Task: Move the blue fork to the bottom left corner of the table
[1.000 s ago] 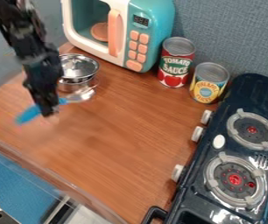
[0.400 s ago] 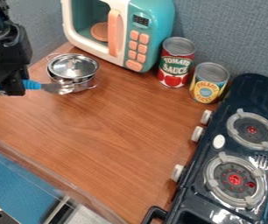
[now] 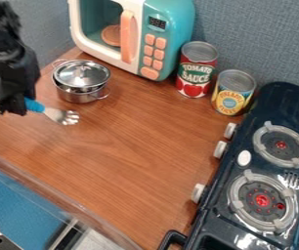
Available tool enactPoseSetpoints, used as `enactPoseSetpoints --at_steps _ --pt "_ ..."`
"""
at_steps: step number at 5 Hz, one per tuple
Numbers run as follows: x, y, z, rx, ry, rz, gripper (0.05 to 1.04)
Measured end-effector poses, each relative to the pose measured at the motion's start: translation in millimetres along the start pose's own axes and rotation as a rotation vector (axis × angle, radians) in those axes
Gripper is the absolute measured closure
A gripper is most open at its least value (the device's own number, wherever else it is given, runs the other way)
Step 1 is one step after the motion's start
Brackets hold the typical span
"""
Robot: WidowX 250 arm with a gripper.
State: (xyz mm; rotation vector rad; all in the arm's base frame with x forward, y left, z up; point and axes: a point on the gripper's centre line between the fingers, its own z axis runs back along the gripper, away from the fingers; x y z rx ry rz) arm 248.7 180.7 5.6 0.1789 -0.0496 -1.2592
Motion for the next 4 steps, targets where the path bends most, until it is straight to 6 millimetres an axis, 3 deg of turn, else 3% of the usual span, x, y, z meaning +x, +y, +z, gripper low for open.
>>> enactPoseSetpoints --at_steps 2,4 --pt "2 9 -29 -0.022 0.088 -0.003 0.697" --pt "0 11 -40 -0.065 0.088 0.035 0.697"
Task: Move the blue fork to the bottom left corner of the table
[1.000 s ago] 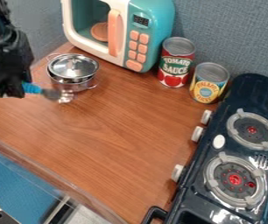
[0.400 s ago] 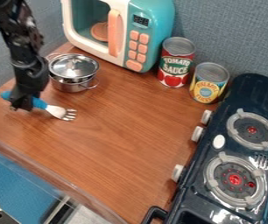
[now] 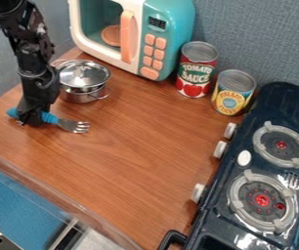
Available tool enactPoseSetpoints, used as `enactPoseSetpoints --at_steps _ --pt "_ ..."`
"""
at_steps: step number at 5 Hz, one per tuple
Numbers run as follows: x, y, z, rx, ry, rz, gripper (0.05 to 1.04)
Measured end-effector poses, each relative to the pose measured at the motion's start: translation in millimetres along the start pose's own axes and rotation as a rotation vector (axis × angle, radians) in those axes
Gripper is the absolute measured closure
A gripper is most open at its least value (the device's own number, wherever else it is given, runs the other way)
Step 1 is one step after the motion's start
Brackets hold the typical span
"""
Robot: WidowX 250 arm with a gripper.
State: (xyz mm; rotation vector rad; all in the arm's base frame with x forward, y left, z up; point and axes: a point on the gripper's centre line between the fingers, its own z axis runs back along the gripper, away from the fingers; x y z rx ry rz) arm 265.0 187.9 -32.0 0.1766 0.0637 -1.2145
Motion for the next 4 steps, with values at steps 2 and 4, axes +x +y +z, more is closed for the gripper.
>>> enactPoseSetpoints --at_steps 2,4 --pt "-0.1 -2.1 -2.7 -0.017 0.017 -0.006 0.315" --pt "-1.8 -5.4 4.3 -0.022 -0.061 0.017 0.082"
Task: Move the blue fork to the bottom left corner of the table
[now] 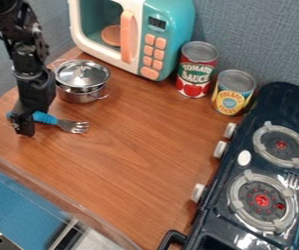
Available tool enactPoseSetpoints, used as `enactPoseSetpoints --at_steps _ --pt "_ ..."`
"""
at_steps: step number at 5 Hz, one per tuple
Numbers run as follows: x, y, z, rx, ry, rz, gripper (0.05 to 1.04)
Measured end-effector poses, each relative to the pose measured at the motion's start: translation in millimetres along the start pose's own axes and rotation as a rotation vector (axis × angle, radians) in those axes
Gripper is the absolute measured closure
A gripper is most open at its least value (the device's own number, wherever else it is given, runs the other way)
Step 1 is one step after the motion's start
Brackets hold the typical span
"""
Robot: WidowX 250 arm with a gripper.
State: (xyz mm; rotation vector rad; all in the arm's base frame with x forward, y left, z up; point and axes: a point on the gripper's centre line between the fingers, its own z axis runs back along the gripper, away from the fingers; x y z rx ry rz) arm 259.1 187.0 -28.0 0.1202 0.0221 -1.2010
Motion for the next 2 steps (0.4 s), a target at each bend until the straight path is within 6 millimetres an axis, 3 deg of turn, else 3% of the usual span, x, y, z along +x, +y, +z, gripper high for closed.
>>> enactPoseSetpoints --at_steps 1,2 --pt "1 4 21 0.036 -0.039 -0.006 0.082" --pt "-4 8 58 0.172 -0.106 0.041 0.082"
